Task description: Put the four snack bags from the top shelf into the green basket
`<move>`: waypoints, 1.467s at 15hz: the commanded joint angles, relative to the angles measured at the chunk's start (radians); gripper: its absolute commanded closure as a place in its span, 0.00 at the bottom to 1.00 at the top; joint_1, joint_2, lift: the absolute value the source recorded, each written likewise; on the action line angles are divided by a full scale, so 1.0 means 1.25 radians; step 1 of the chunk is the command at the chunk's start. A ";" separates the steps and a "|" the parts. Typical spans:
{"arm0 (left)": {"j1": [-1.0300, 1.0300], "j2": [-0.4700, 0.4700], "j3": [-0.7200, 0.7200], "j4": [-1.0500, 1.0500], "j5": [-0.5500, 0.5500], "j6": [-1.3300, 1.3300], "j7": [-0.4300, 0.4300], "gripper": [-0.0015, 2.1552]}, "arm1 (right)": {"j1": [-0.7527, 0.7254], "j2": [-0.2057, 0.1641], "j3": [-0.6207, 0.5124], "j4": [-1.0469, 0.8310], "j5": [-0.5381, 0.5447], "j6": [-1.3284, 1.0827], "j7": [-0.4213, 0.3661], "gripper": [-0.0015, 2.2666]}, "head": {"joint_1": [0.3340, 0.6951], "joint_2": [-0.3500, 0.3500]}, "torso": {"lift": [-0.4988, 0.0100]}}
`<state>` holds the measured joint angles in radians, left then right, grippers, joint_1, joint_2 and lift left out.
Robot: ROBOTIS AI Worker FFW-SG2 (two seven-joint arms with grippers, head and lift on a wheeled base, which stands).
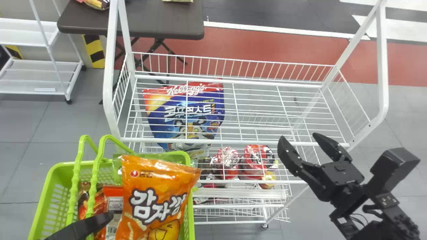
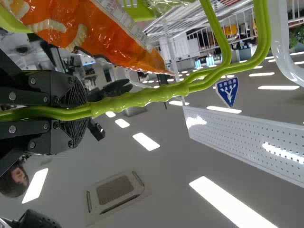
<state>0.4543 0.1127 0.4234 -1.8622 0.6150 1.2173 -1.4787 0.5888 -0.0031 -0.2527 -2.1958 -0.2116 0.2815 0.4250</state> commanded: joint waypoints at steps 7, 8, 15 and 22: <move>0.000 -0.003 -0.002 -0.001 -0.001 0.000 0.002 1.00 | 0.003 0.003 0.120 0.039 0.140 -0.083 -0.120 0.01 | 1.00 0.32 | 0.98; 0.000 -0.003 -0.002 -0.001 -0.001 0.000 0.002 1.00 | 0.003 0.003 0.126 0.052 0.141 -0.113 -0.123 0.01 | 1.00 0.33 | 0.98; 0.000 -0.003 0.000 0.000 0.000 0.000 0.002 1.00 | 0.016 0.003 0.149 0.084 0.140 -0.201 -0.123 0.01 | 1.00 0.40 | 0.98; 0.006 0.002 0.005 -0.005 0.006 0.002 0.002 1.00 | 0.023 0.003 0.162 0.075 0.141 -0.199 -0.133 0.01 | 1.00 0.41 | 0.98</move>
<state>0.4594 0.1135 0.4255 -1.8686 0.6203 1.2204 -1.4757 0.6164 -0.0031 -0.0537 -2.0957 -0.0356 0.0300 0.2590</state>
